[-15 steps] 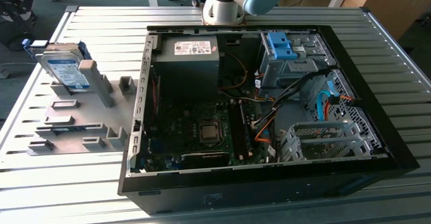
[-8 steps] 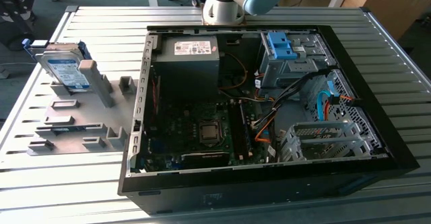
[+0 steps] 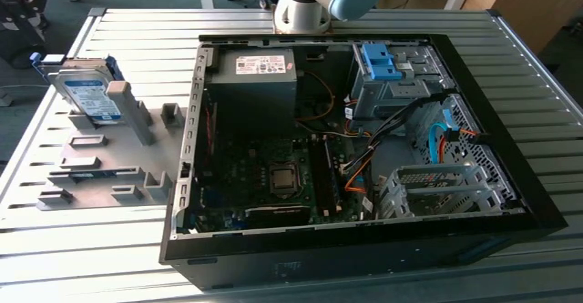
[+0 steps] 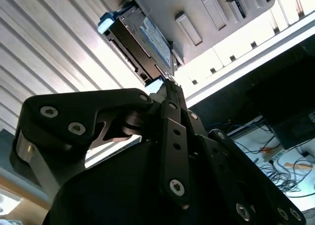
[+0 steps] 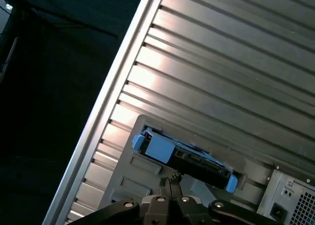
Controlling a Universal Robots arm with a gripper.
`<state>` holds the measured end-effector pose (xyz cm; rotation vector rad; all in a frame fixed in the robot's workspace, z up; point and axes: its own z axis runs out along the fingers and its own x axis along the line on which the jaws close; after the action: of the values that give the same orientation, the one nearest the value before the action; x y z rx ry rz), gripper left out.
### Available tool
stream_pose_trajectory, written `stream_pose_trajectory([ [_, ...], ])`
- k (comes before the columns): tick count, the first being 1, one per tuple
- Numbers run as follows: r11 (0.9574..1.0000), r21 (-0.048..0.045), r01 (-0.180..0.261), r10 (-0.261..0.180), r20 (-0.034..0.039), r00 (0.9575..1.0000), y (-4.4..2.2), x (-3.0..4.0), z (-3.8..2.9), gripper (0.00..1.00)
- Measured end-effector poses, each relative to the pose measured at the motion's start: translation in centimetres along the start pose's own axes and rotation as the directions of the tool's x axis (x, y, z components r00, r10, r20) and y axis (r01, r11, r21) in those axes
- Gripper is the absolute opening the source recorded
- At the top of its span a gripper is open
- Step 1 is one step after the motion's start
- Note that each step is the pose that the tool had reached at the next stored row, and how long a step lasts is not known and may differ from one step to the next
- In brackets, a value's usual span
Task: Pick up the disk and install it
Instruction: 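Pick up the disk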
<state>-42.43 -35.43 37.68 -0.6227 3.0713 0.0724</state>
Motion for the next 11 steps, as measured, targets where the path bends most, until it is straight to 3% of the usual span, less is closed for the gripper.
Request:
stream_pose_trajectory([
  [4, 0.9973, -0.0013, 0.073, -0.073, -0.0032, 0.9973, 0.0, 0.0, 0.01, 0.11],
  [8, 0.9896, -0.0027, 0.144, -0.144, -0.0062, 0.9896, 0.0, 0.0, 0.03, 0.11],
  [11, 0.9884, -0.0029, 0.152, -0.152, -0.0065, 0.9884, 0.0, 0.0, 0.03, 0.11],
])
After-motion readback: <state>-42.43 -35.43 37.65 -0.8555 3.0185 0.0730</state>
